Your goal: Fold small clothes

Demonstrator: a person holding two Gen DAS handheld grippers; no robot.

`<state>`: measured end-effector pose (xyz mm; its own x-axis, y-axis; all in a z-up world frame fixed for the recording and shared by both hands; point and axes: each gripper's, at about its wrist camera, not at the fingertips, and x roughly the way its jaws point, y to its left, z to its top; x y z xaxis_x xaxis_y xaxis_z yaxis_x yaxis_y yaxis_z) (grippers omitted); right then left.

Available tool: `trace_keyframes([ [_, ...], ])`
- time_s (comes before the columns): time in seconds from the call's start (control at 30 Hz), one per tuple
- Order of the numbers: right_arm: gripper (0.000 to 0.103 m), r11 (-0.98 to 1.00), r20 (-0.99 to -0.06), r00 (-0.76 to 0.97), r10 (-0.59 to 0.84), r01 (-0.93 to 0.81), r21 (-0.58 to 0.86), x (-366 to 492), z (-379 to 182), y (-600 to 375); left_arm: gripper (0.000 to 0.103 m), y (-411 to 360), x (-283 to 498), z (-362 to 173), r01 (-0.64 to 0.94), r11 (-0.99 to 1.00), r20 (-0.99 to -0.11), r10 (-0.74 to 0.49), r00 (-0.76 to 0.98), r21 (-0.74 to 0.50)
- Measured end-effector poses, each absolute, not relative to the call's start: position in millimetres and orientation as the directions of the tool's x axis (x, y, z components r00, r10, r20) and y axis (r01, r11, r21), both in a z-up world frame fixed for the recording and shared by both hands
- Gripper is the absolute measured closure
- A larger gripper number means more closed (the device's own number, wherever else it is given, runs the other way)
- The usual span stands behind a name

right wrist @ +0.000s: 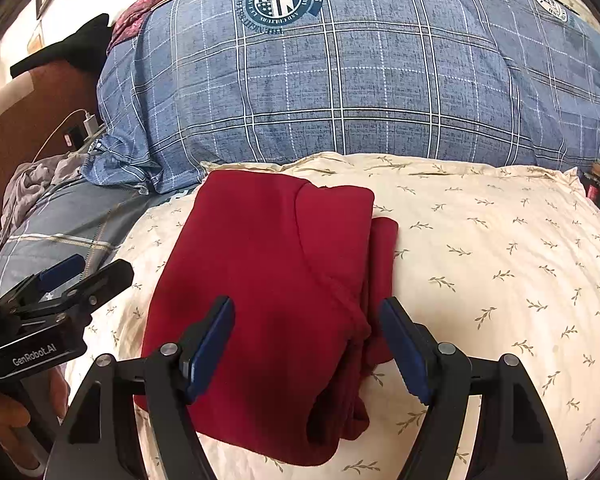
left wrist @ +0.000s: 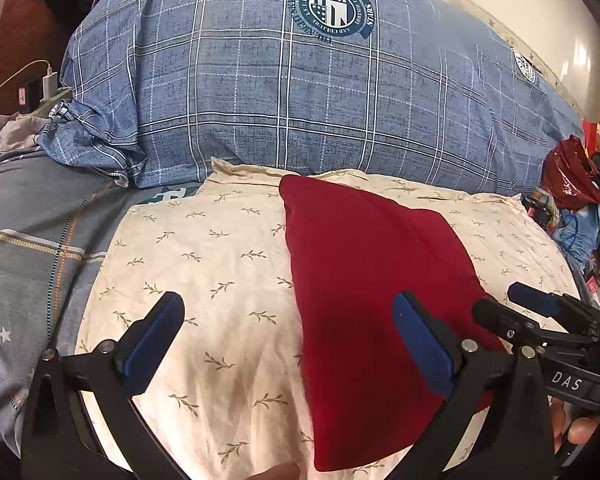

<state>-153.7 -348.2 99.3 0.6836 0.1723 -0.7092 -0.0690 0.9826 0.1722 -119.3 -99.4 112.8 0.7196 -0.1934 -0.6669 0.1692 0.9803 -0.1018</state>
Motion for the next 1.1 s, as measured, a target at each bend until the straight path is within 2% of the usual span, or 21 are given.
trace_keyframes([
  [1.1, 0.026, 0.984, -0.725, 0.666, 0.175, -0.087, 0.158, -141, 93, -336, 0.000, -104, -116, 105, 0.164, 0.985, -0.679, -0.155, 0.718, -0.051],
])
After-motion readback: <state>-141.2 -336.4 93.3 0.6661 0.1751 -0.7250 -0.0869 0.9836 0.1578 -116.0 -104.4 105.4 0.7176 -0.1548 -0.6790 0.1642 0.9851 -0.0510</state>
